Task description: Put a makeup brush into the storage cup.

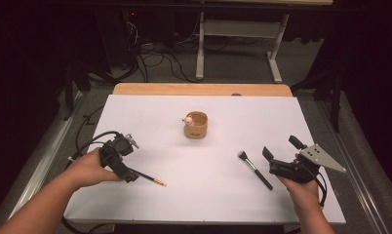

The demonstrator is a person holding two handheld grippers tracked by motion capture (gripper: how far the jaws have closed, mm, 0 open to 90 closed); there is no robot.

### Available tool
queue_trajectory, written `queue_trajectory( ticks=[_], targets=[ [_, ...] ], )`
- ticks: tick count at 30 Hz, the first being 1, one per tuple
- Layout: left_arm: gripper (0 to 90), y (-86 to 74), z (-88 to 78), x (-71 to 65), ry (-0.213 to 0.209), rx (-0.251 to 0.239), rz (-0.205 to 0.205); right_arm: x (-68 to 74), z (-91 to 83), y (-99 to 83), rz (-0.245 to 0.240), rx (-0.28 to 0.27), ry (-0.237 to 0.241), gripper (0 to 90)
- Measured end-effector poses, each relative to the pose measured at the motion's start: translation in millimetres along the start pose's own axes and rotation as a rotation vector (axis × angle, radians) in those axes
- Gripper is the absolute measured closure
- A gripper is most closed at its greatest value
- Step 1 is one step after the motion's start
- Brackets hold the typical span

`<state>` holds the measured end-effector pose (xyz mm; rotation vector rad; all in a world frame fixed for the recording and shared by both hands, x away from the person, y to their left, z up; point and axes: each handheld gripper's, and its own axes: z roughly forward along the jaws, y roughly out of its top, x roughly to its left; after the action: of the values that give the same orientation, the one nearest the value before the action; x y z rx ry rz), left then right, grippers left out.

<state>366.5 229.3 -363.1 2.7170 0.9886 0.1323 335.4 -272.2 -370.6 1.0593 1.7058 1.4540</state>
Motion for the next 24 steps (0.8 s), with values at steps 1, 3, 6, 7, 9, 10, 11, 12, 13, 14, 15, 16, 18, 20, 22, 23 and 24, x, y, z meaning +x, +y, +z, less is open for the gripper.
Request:
queue_trajectory(
  ticks=[1,3,6,7,9,10,11,12,13,14,15,16,18,20,22,23,24],
  targets=[
    [2.8,-0.1,2.4,0.1,-0.004,0.005,-0.001,0.4,-0.4,0.1,0.002,0.001,-0.001,1.5],
    [3.5,-0.8,10.6,2.0,-0.012,0.016,0.001,0.7,-0.4,0.2,0.001,-0.001,0.001,1.5],
    [4.9,-2.7,17.2,4.4,-0.035,0.013,-0.009,0.6,-0.2,-0.2,-0.001,0.002,0.001,1.5],
    [5.0,-2.7,17.2,4.4,-0.035,0.013,-0.009,0.8,-0.3,-0.2,-0.001,0.003,0.001,1.5],
    [6.6,-3.9,20.7,6.0,-0.027,0.014,-0.004,0.7,-0.8,-0.2,-0.003,0.003,0.002,1.5],
    [7.4,-3.8,21.1,6.5,-0.025,0.013,0.0,0.8,-0.9,-0.2,-0.003,0.004,0.002,1.5],
    [7.9,-3.8,21.1,6.5,-0.025,0.013,0.0,0.8,-1.0,-0.1,-0.002,0.003,0.001,1.5],
    [8.4,-3.4,21.6,7.8,-0.021,0.007,0.004,0.5,-1.0,-0.1,-0.001,0.002,0.005,1.5],
    [9.2,-3.1,22.0,8.1,-0.019,0.005,0.001,0.3,-1.1,0.0,-0.001,0.001,0.005,1.5],
    [10.9,-3.1,22.0,8.1,-0.019,0.005,0.001,0.3,-1.1,0.0,-0.001,0.001,0.005,1.5],
    [12.0,-2.3,23.2,8.4,-0.022,0.008,0.011,0.5,-1.0,0.0,0.001,0.001,0.004,1.5],
    [12.5,-2.3,23.2,8.4,-0.022,0.008,0.011,0.6,-1.0,-0.1,-0.002,0.003,0.003,1.5],
    [14.5,-1.7,25.8,7.9,-0.023,0.017,0.021,0.5,-0.6,-0.3,-0.005,0.003,0.003,1.5],
    [15.2,-0.6,30.6,6.4,-0.003,0.037,0.035,0.3,-0.3,-0.3,-0.004,0.002,0.001,1.5],
    [15.1,-0.2,32.2,6.2,0.001,0.044,0.039,0.1,-0.2,-0.4,-0.005,0.003,0.001,1.5],
    [15.1,0.5,34.0,5.0,0.004,0.044,0.047,-0.1,0.1,-0.5,-0.008,0.003,0.002,1.5],
    [15.1,0.5,34.0,5.0,0.004,0.044,0.047,-0.1,0.1,-0.5,-0.008,0.003,0.002,1.5]
  ],
)
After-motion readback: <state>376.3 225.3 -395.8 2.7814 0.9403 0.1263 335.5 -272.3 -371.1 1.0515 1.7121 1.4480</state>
